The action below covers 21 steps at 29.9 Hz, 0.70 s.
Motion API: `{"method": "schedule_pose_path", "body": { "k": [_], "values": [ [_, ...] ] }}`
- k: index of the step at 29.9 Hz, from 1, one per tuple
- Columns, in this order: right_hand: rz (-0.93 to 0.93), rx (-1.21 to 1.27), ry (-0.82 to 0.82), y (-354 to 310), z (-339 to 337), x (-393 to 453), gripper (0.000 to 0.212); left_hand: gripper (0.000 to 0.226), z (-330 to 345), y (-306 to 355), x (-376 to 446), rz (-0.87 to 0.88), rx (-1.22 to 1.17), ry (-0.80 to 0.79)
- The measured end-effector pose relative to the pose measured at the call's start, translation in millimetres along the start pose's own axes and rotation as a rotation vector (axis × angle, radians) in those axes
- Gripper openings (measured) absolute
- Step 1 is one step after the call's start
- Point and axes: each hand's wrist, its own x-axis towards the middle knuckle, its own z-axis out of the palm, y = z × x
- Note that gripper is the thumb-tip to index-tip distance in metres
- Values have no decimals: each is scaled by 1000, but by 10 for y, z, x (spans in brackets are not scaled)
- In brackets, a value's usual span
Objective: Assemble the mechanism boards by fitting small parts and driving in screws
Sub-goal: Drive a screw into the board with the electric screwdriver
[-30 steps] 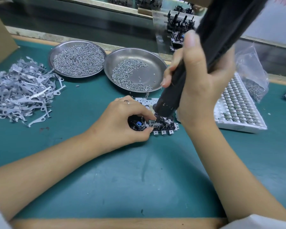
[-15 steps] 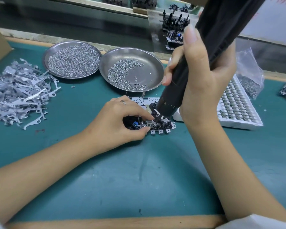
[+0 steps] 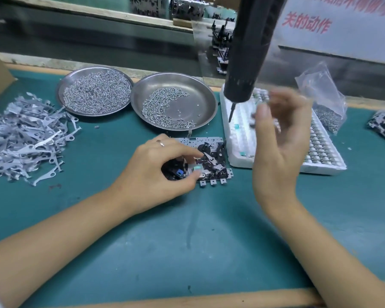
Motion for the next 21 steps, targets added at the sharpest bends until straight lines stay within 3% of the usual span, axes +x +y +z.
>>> {"method": "schedule_pose_path", "body": {
  "k": [2,5,7,15,21],
  "values": [
    [-60,-212,-161,33,-41,-226,18,13,-21,-16,26,-55,-42,145],
    [-322,-674,-646,84,77,-481,40,19,-73,-76,79,-181,-114,333],
    [-405,-903,-776,57,159,-543,46,22,-83,-113,93,-226,-137,383],
    [-417,-1002,-828,-275,41,-777,32,27,-64,-209,79,-219,-179,414],
    [-418,-958,-744,-369,-542,-1013,26,24,-55,-199,62,-206,-213,379]
  ]
}}
